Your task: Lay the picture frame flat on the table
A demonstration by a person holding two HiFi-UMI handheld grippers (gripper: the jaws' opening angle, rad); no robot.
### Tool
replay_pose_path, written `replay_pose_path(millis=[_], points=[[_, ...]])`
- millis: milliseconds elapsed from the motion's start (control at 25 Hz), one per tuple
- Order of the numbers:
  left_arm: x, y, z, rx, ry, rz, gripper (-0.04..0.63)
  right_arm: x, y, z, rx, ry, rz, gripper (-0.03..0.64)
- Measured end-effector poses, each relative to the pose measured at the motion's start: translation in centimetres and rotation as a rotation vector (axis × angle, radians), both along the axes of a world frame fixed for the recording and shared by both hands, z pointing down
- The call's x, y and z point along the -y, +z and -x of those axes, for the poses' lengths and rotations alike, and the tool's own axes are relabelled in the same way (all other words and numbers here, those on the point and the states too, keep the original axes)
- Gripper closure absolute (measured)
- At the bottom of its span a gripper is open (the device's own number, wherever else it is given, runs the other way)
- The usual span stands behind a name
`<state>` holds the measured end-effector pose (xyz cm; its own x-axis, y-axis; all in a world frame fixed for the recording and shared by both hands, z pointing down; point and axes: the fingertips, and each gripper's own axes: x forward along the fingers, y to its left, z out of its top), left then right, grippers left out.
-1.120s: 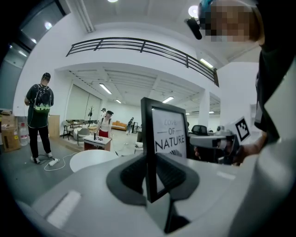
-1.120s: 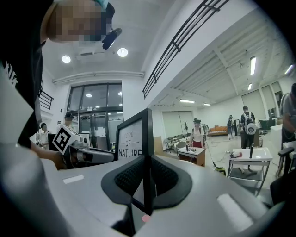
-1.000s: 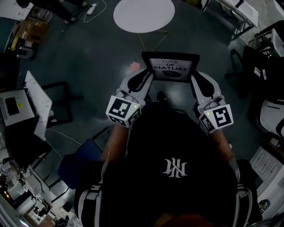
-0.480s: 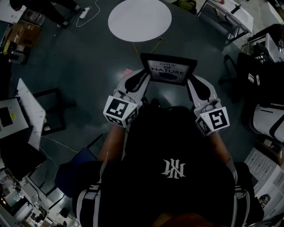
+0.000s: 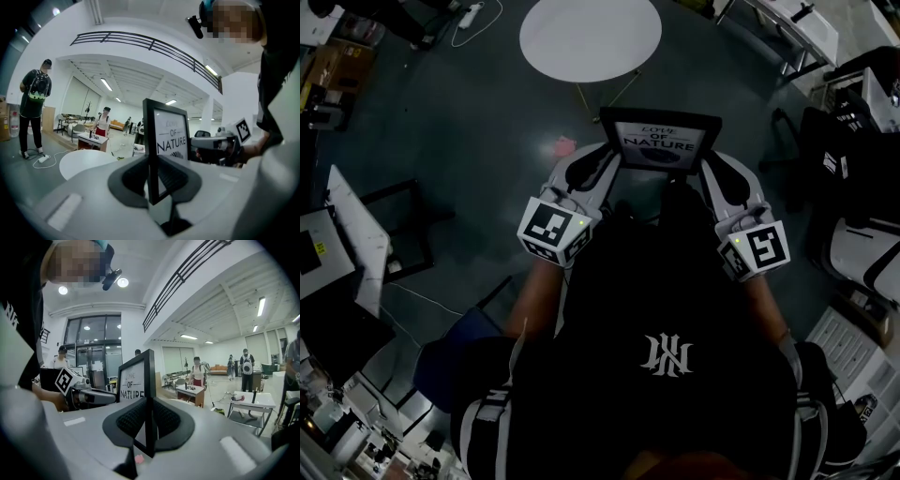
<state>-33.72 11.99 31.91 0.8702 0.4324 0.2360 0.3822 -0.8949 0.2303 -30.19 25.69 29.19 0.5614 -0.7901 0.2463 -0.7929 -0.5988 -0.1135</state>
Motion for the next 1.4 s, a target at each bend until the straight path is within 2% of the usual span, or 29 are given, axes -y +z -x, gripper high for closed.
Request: replay_pose_path(millis=[160, 440, 800, 1120, 1400], points=[[0.2, 0.3, -2.6, 0.000, -0.031, -0.011, 0.541, 0.2, 0.4, -2.6, 0.000, -0.044, -0.004, 0.575], [1.4, 0.4, -7.9, 0.011, -0.135, -0.029, 0.543, 1.7, 1.1, -9.3, 0.019, -0.158, -0.022, 0.577], [-0.8, 0.3, -18.3, 0.038, -0.258, -0.071, 0.544, 0.1, 1.3, -21.1, 0.023, -0.301, -0.068, 0.577], [-2.3, -2.5, -25.6, 0.032, -0.368, -0.118, 0.543, -1.3, 0.0, -28.9, 0.034, -0.442, -0.100, 0.580], [-4.4, -2.1, -29.3, 0.030, -0.416, -0.125, 0.543, -2.8, 0.8, -33.7, 0.046, -0.471, -0.117, 0.580]])
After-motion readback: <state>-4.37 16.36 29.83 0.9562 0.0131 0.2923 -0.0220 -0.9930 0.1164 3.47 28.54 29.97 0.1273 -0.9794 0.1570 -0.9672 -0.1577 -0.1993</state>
